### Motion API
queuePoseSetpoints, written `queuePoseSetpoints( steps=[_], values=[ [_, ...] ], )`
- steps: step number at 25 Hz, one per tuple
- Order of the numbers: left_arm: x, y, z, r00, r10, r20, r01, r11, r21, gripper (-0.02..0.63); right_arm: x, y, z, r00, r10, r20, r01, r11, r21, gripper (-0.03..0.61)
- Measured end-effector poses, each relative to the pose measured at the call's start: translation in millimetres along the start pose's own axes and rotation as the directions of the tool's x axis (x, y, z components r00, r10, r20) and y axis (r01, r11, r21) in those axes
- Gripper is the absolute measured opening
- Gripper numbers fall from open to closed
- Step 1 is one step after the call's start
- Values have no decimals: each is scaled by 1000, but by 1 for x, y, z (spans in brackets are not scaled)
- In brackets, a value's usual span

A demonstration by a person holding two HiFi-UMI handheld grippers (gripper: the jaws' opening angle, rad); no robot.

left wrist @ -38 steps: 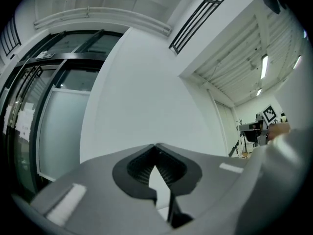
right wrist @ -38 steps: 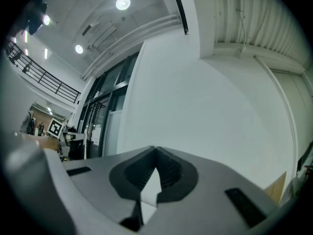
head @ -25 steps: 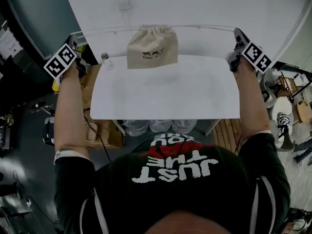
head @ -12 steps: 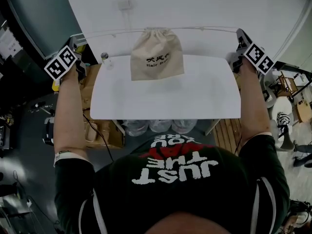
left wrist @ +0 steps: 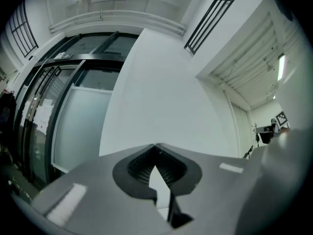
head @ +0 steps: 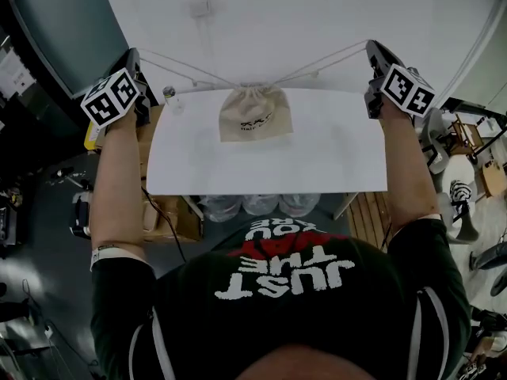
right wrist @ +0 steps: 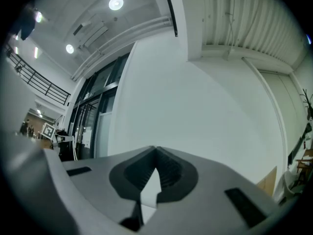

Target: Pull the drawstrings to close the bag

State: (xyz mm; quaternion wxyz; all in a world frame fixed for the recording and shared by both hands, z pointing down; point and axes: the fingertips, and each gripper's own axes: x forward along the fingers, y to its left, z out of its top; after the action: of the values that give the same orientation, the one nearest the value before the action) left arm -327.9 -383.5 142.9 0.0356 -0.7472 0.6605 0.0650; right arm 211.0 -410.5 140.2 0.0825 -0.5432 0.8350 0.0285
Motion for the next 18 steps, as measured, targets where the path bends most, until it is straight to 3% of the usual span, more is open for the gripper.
queuePoseSetpoints(
  steps=[12,15,18],
  values=[
    [9,-74,-1,990,-141,-29,143,985,95,8,15,57,-1,992,122,-17,-123,991,-45,8],
    [10,-69,-2,991,-127,-29,130,986,104,8,13,50,0,993,116,-9,-116,993,-28,8],
    [7,-39,-4,998,-55,-24,57,993,104,8,3,21,-4,998,61,-9,-61,998,22,8]
  ],
)
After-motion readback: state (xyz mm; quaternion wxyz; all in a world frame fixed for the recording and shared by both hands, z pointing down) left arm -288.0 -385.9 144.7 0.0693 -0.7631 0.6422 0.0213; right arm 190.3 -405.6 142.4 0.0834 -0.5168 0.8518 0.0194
